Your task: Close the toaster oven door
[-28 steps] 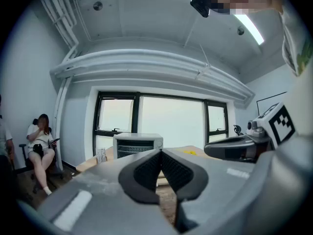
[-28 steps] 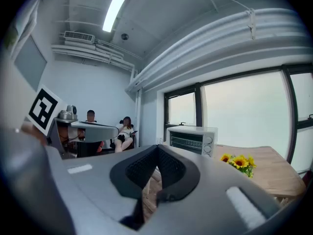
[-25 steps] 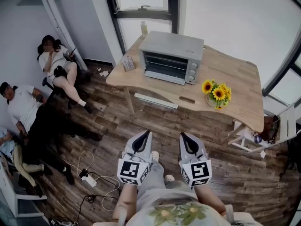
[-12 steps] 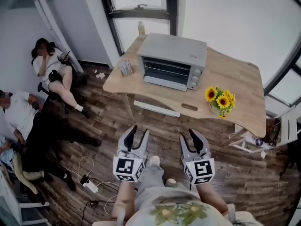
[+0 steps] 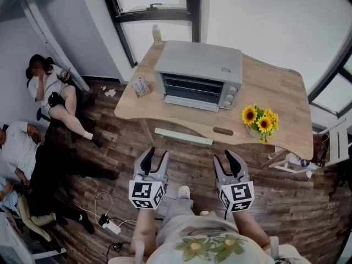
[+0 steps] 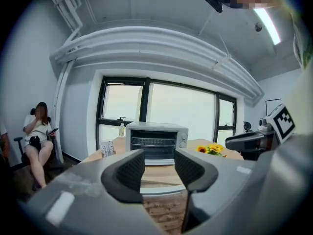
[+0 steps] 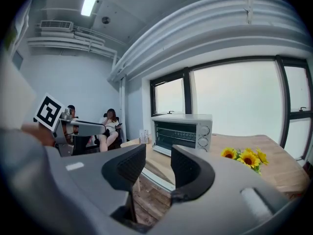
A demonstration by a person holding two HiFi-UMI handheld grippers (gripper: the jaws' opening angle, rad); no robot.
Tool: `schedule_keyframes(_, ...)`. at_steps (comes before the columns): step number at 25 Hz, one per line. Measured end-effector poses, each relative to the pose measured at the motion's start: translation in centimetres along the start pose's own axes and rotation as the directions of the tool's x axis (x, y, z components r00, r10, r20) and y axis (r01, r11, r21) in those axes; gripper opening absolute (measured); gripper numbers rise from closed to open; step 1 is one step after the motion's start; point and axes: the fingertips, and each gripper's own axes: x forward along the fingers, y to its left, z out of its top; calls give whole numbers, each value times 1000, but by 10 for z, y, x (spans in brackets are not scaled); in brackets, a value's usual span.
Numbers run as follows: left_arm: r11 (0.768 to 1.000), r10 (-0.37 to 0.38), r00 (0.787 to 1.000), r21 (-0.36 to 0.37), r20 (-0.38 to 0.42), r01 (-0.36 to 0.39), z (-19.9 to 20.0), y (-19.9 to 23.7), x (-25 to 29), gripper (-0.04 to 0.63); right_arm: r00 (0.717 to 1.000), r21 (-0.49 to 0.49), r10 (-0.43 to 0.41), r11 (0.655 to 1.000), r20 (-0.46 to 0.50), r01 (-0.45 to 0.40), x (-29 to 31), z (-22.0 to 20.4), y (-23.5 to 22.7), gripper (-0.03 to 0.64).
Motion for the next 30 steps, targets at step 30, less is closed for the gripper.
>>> schedule_keyframes(30,985,-123,956,-154,-268,83,-102,113,120,198,961,405,-80,895,-266,187,91,-110,-54,149)
